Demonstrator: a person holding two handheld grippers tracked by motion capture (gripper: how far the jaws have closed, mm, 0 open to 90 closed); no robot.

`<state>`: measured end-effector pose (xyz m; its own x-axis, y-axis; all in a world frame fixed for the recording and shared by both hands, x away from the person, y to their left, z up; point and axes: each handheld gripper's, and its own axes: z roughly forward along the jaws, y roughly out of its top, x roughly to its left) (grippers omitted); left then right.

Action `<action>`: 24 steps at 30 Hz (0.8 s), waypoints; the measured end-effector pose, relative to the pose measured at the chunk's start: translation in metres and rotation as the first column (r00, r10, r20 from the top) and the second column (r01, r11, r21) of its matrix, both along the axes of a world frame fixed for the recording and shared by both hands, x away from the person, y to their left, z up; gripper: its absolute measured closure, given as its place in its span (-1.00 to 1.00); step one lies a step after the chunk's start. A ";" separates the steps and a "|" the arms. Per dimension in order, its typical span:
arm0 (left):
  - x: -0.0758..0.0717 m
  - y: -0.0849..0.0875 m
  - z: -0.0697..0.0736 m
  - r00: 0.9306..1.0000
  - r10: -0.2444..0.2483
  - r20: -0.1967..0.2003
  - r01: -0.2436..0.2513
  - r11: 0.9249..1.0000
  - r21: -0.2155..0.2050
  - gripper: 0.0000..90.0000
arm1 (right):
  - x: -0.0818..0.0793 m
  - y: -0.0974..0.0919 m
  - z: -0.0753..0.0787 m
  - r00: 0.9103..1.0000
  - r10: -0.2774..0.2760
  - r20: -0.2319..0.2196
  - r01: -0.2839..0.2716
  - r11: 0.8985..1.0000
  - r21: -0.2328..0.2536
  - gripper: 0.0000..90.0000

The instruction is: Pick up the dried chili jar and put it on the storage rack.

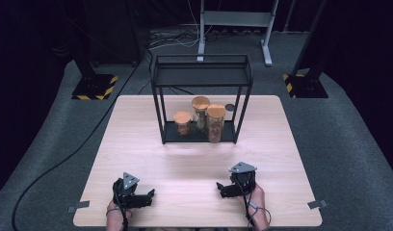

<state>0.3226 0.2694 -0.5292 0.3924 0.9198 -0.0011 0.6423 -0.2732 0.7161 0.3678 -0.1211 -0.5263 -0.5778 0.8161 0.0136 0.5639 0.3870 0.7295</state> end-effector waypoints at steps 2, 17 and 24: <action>0.000 0.000 0.000 1.000 0.000 0.000 0.000 1.000 0.000 -0.93 | -0.001 -0.001 0.000 1.000 -0.005 0.002 0.005 1.000 -0.005 -1.00; 0.000 0.000 0.000 1.000 0.000 0.001 0.000 1.000 0.000 -0.93 | -0.004 0.001 -0.001 0.999 -0.039 0.015 0.040 0.998 -0.041 -1.00; 0.000 0.000 0.000 1.000 -0.001 0.000 0.001 1.000 0.000 -0.93 | -0.003 0.000 -0.001 0.999 -0.041 0.009 0.041 0.998 -0.037 -0.99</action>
<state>0.3226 0.2694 -0.5293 0.3929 0.9196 -0.0009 0.6419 -0.2735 0.7163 0.3651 -0.1209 -0.5273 -0.5436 0.8390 -0.0218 0.5742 0.3908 0.7194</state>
